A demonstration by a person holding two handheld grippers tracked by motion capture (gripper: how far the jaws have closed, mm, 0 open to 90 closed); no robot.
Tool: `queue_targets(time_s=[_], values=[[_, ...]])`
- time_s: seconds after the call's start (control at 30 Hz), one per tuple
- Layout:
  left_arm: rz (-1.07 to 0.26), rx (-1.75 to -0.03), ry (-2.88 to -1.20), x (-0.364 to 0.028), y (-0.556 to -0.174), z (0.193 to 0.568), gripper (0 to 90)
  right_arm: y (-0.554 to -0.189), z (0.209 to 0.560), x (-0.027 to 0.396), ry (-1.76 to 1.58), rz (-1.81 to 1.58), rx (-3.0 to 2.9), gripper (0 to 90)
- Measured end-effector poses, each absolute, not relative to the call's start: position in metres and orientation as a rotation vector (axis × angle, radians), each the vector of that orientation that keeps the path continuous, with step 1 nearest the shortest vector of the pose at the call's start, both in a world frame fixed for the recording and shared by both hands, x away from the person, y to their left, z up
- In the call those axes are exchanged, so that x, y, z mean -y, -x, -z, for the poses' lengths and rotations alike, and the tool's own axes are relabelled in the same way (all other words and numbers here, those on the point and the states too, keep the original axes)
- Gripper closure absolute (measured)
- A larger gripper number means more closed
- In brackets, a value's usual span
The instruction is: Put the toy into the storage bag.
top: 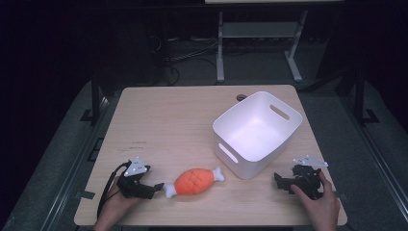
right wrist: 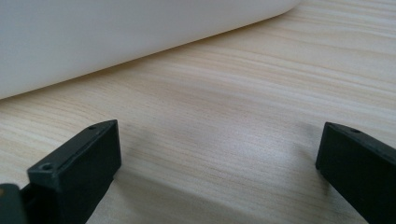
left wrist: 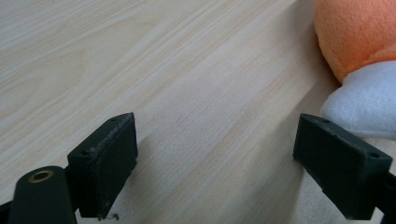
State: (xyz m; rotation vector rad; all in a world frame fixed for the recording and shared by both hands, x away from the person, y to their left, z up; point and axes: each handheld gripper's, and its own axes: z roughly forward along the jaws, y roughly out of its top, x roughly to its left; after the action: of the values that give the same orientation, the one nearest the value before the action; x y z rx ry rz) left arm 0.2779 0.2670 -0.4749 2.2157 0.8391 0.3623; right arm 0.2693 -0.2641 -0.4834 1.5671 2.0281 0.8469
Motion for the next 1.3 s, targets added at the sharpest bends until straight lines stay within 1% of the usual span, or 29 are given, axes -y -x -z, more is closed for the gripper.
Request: queue_targets(time_s=[0.2, 0.33, 0.47, 0.6, 0.77, 0.8, 0.83, 0.87, 1.07, 1.3], values=[[-0.364, -0.841, -2.214, -0.268, -0.277, 0.475, 12.9, -0.269, 0.483, 0.264, -1.567, -0.847, -2.028, 0.0], [-0.363, -0.854, -2.233, -0.270, -0.276, 0.472, 15.1, -0.269, 0.483, 0.264, -1.567, -0.847, -2.028, 0.0], [-0.341, -0.852, -2.206, -0.273, -0.273, 0.465, 25.6, -0.269, 0.483, 0.264, -1.567, -0.847, -2.028, 0.0], [-0.314, -0.822, -2.181, -0.275, -0.271, 0.456, 43.6, -0.269, 0.483, 0.264, -1.567, -0.847, -2.028, 0.0], [-0.278, -0.803, -2.177, -0.273, -0.272, 0.449, 75.1, -0.269, 0.483, 0.264, -1.567, -0.847, -2.028, 0.0], [-0.266, -0.805, -2.179, -0.272, -0.273, 0.447, 75.1, -0.269, 0.483, 0.264, -1.567, -0.847, -2.028, 0.0], [-0.256, -0.800, -2.176, -0.271, -0.274, 0.446, 87.9, -0.269, 0.483, 0.264, -1.567, -0.847, -2.028, 0.0], [-0.244, -0.793, -2.185, -0.270, -0.275, 0.445, 89.6, -0.269, 0.483, 0.264, -1.567, -0.847, -2.028, 0.0], [-0.174, -0.768, -2.196, -0.259, -0.278, 0.447, 89.7, -0.269, 0.483, 0.264, -1.567, -0.847, -2.028, 0.0], [-0.134, -0.730, -2.220, -0.249, -0.275, 0.450, 89.7, -0.269, 0.483, 0.264, -1.567, -0.847, -2.028, 0.0]])
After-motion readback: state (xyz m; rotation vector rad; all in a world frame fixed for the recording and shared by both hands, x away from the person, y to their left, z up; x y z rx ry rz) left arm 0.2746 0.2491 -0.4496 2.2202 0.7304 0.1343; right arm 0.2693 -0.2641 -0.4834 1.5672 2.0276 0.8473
